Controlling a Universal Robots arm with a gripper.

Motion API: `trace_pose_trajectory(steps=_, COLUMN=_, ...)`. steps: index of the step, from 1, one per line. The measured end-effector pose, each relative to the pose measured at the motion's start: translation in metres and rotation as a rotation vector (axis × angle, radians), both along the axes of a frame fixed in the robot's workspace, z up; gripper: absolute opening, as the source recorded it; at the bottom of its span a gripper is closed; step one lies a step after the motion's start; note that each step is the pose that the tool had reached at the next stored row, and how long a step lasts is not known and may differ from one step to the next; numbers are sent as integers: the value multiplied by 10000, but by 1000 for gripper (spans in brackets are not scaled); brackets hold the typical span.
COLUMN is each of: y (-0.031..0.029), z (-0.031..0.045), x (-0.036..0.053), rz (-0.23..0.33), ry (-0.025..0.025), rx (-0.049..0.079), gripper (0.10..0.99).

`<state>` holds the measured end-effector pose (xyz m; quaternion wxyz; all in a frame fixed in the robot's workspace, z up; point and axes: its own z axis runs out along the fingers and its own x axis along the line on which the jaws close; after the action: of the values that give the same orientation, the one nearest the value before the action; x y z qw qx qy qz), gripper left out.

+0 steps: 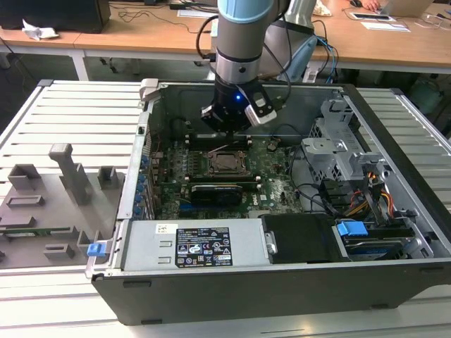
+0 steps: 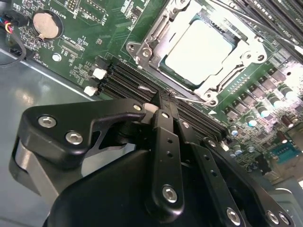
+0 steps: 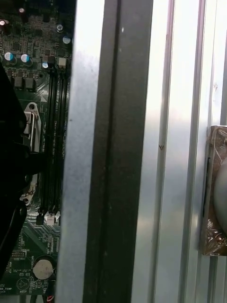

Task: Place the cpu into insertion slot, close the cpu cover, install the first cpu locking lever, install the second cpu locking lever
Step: 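Install the first cpu locking lever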

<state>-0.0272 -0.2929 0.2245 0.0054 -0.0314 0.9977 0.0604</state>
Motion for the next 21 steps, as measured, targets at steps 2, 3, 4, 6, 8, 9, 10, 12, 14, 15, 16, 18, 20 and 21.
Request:
trace_pose_trajectory(steps=2, y=7, z=-17, x=12, rz=0, ry=0, rx=1, gripper=106)
trace_pose_trajectory(steps=3, y=7, z=-22, x=17, rz=0, ry=1, rx=0, gripper=106)
trace_pose_trajectory(steps=4, y=6, z=-31, x=26, rz=0, ry=0, rx=15, gripper=106)
trace_pose_trajectory(steps=6, y=7, z=-41, x=31, rz=0, ry=0, rx=30, gripper=106)
trace_pose_trajectory(steps=8, y=7, z=-50, x=38, rz=-1, ry=1, rx=31, gripper=106)
trace_pose_trajectory(steps=9, y=7, z=-54, x=42, rz=-2, ry=0, rx=30, gripper=106)
trace_pose_trajectory(steps=10, y=7, z=-59, x=45, rz=-2, ry=0, rx=30, gripper=106)
trace_pose_trajectory(steps=12, y=7, z=-73, x=50, rz=-3, ry=0, rx=30, gripper=106)
trace_pose_trajectory(steps=14, y=7, z=-94, x=56, rz=-3, ry=0, rx=30, gripper=106)
trace_pose_trajectory(steps=15, y=7, z=-103, x=58, rz=-3, ry=1, rx=31, gripper=106)
trace_pose_trajectory(steps=16, y=7, z=-112, x=62, rz=-3, ry=0, rx=31, gripper=106)
trace_pose_trajectory(steps=18, y=7, z=-129, x=68, rz=-3, ry=0, rx=30, gripper=106)
trace_pose_trajectory(steps=20, y=7, z=-147, x=74, rz=-4, ry=1, rx=30, gripper=106)
trace_pose_trajectory(steps=21, y=7, z=-156, x=78, rz=-3, ry=1, rx=29, gripper=106)
